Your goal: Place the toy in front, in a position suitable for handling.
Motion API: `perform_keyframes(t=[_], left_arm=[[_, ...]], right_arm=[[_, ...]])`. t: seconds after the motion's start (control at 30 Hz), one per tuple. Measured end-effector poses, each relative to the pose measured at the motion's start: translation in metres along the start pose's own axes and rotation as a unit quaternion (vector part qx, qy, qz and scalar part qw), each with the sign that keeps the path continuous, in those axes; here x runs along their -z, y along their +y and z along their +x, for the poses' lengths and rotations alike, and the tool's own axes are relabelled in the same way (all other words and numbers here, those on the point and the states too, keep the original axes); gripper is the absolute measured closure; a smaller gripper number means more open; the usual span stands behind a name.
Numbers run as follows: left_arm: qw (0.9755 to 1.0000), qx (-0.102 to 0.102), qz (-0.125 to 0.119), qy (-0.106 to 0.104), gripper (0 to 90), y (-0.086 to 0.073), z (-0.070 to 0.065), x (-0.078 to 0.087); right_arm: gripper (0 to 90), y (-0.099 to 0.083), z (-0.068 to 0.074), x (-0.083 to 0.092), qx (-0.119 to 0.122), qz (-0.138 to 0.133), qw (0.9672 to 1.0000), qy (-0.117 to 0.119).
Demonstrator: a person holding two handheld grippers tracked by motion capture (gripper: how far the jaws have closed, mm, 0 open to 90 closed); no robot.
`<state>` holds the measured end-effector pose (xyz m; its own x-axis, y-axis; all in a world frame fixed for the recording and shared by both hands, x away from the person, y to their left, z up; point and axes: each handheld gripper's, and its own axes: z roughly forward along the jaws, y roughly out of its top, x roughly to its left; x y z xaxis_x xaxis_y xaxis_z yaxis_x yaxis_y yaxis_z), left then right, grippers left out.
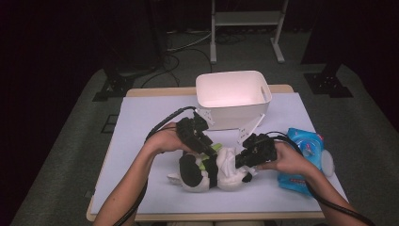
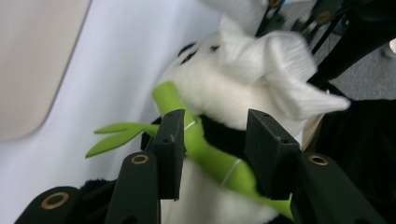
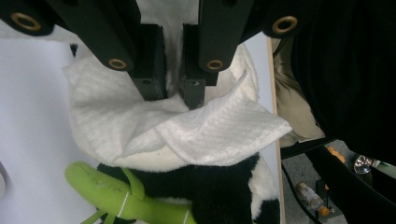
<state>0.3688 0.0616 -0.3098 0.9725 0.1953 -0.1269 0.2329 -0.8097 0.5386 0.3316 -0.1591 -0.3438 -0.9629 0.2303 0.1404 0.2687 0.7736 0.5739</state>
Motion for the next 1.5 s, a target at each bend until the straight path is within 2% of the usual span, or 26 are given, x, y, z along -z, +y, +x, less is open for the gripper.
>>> perform_keyframes(t=[0.03,0.17,0.33,0.4,0.43,0.47,0.6,0.67,0.7,0.73,0.77,0.87,0.9,1.03,1.1,1.2,1.23,1.37,1.5], left_arm=[[0.9999,0.004,0.012,0.0,57.4,-0.001,0.003,-0.005],[0.9995,0.012,0.029,0.003,57.4,-0.002,0.006,-0.017],[0.9993,0.013,0.035,0.003,55.9,0.0,0.008,-0.022],[0.9991,0.015,0.037,0.009,52.0,0.0,0.008,-0.022],[0.9984,0.015,0.051,0.02,48.5,0.001,0.008,-0.025],[0.9984,0.015,0.051,0.02,48.4,0.001,0.008,-0.025],[0.9985,0.013,0.051,0.013,50.1,0.001,0.009,-0.03],[0.9984,0.007,0.054,0.015,55.2,0.002,0.009,-0.032],[0.9982,-0.004,0.057,0.016,58.4,0.003,0.008,-0.034],[0.9982,-0.004,0.057,0.016,61.4,0.003,0.008,-0.034],[0.9982,-0.012,0.056,0.018,64.7,0.004,0.006,-0.034],[0.9984,-0.018,0.05,0.021,68.7,0.005,0.006,-0.032],[0.9989,-0.019,0.038,0.02,69.4,0.005,0.006,-0.029],[0.9991,-0.024,0.025,0.024,70.0,0.006,0.005,-0.024],[0.9993,-0.029,0.013,0.021,70.1,0.01,0.003,-0.02],[0.999,-0.036,0.012,0.022,70.0,0.013,0.0,-0.018],[0.9987,-0.041,0.012,0.028,70.0,0.016,-0.002,-0.017],[0.9988,-0.04,0.005,0.029,70.0,0.017,-0.002,-0.015],[0.9985,-0.045,0.008,0.031,70.0,0.018,-0.003,-0.015]], right_arm=[[80.9,-0.001,0.0,0.0,0.0,-0.001,1.0,0.0],[80.9,-0.002,0.001,-0.001,0.003,-0.001,1.0,0.003],[81.0,-0.002,0.003,-0.002,0.005,0.0,1.0,-0.001],[81.0,-0.002,0.003,-0.002,0.004,0.001,1.0,0.0],[81.1,-0.002,0.004,-0.003,0.004,0.001,1.0,0.003],[81.1,-0.002,0.004,-0.003,0.004,0.001,1.0,0.003],[81.0,-0.002,0.005,-0.003,0.009,0.005,0.9999,0.004],[81.0,-0.002,0.006,-0.003,0.01,0.005,0.9999,0.003],[81.0,-0.002,0.006,-0.003,0.009,0.007,0.9999,0.004],[81.0,-0.002,0.006,-0.003,0.009,0.007,0.9999,0.004],[80.9,-0.001,0.006,-0.003,0.011,0.008,0.9999,0.001],[81.0,-0.001,0.006,-0.001,0.011,0.008,0.9999,0.0],[81.0,-0.001,0.006,-0.001,0.012,0.004,0.9999,0.001],[81.2,-0.001,0.005,0.002,0.012,0.0,0.9999,0.005],[81.2,0.0,0.005,0.008,0.01,-0.007,0.9999,-0.005],[81.2,0.001,0.001,0.013,0.008,-0.012,0.9998,-0.015],[81.1,0.002,0.0,0.014,0.006,-0.011,0.9998,-0.017],[81.1,0.001,-0.002,0.015,0.003,-0.008,0.9998,-0.02],[81.0,-0.002,-0.002,0.013,0.0,-0.013,0.9998,-0.013]])
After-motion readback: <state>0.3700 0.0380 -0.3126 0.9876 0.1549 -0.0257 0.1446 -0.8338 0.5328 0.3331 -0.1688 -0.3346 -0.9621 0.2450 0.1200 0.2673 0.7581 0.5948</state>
